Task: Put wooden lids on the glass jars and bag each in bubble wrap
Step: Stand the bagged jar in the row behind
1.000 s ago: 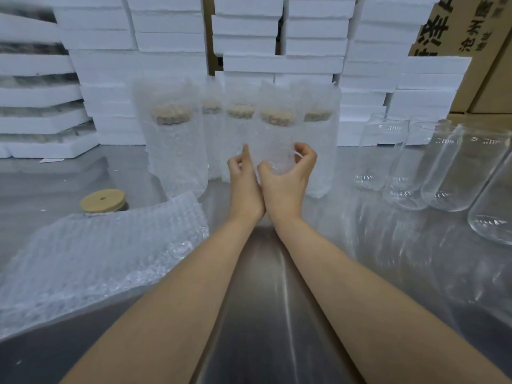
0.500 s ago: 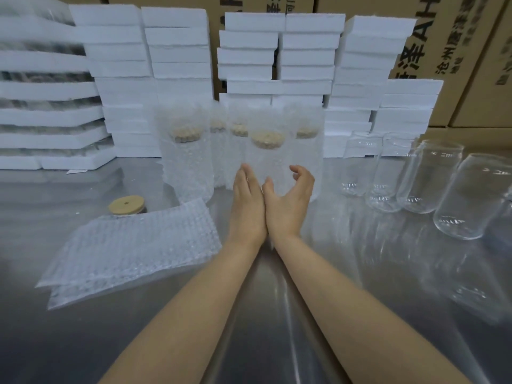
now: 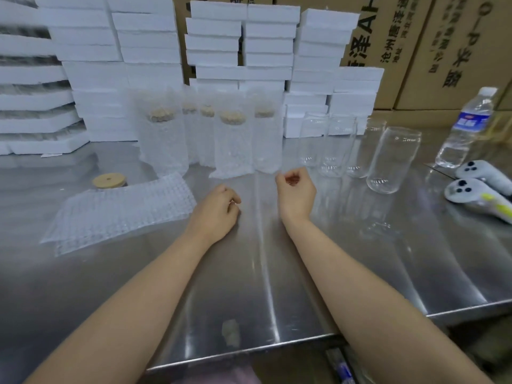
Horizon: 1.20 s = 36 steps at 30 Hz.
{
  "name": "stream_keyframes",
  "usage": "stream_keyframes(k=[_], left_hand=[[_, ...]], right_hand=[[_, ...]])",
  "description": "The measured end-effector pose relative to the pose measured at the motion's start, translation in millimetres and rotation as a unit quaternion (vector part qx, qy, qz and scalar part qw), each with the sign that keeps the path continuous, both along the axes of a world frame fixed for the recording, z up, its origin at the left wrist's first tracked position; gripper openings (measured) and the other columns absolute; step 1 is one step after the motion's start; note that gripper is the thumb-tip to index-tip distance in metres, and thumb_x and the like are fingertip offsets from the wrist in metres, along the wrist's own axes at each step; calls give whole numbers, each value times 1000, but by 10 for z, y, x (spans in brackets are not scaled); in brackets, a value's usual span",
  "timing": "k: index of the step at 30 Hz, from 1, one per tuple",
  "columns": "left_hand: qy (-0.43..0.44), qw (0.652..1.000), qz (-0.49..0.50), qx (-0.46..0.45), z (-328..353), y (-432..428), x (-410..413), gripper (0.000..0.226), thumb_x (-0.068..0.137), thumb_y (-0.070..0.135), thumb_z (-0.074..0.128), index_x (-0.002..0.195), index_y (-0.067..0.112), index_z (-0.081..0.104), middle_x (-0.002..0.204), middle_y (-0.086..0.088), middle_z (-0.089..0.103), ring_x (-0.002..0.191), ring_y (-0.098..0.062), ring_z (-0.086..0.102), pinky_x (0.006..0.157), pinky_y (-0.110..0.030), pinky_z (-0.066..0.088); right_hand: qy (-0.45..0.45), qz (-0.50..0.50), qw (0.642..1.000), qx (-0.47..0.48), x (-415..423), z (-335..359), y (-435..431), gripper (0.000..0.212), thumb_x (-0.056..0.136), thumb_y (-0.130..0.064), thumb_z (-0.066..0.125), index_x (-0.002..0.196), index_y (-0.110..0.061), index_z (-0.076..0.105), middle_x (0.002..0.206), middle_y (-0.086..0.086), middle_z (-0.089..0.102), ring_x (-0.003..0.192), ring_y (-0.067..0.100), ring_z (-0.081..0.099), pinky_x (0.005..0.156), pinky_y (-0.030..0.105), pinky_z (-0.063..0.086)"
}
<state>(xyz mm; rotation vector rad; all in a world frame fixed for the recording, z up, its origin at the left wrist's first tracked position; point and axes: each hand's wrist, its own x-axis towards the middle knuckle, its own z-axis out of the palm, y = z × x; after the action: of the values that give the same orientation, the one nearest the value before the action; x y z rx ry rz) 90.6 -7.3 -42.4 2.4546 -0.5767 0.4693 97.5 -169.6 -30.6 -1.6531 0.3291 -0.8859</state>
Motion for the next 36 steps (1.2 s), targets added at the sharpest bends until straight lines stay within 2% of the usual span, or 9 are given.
stream_keyframes(k=[3,5,10,14,19,24,30,33,36], left_hand=[[8,1000,5,9,-17,14,-1,18,92,11,49,99,11,66,109,-4,58,96,-25,58,84,-38,46],[8,1000,2,9,-17,13,14,17,92,11,50,96,12,66,108,-3,58,95,-24,58,83,-38,46],[17,1000,-7,0,-39,1,74,18,92,11,51,90,17,67,103,2,58,88,-19,58,81,-36,47],[38,999,-8,-17,-38,3,144,21,92,11,50,85,24,65,103,3,58,88,-15,57,84,-36,47],[41,999,-18,-17,-38,-18,192,22,90,6,50,89,19,68,101,2,60,98,-15,54,90,-33,45],[37,999,-24,-13,-12,-32,182,21,90,6,50,92,16,69,101,0,60,100,-16,53,90,-33,44],[57,998,-18,-13,1,-29,172,19,90,8,51,93,15,69,103,-4,60,100,-19,54,89,-37,46],[59,997,-11,-39,0,-41,169,21,90,6,48,92,14,68,100,-1,63,99,-19,56,88,-36,46],[-3,994,81,-71,39,22,199,21,89,12,49,96,18,68,100,1,68,97,-22,60,81,-32,47]], right_hand=[[-46,-135,989,-33,-36,45,-463,9,84,-14,69,87,-12,61,107,6,54,83,16,50,73,20,35],[-76,-230,969,-38,-48,74,-792,30,82,-16,75,106,-6,62,117,7,43,96,20,48,84,17,33],[28,-373,927,-14,17,84,-1534,91,71,-36,82,145,-13,34,146,17,29,131,32,37,106,37,28],[49,-328,943,-15,176,20,-1899,109,70,-47,82,152,-14,19,155,15,18,142,31,27,115,44,23],[45,-293,955,4,337,-29,-2096,114,70,-45,83,154,-9,15,154,14,32,146,29,24,120,44,12],[52,-319,946,-14,317,0,-2010,92,70,-36,81,144,-9,33,140,15,39,129,32,42,109,40,33],[69,-294,953,-28,199,57,-1486,81,69,-34,75,134,-5,37,135,16,36,124,36,40,101,45,40],[82,-230,968,-55,147,76,-1062,81,68,-34,76,133,-3,36,135,17,34,122,37,39,99,46,40],[68,-111,985,-110,90,56,-593,81,68,-30,81,129,-1,38,132,17,36,118,33,42,95,38,39]])
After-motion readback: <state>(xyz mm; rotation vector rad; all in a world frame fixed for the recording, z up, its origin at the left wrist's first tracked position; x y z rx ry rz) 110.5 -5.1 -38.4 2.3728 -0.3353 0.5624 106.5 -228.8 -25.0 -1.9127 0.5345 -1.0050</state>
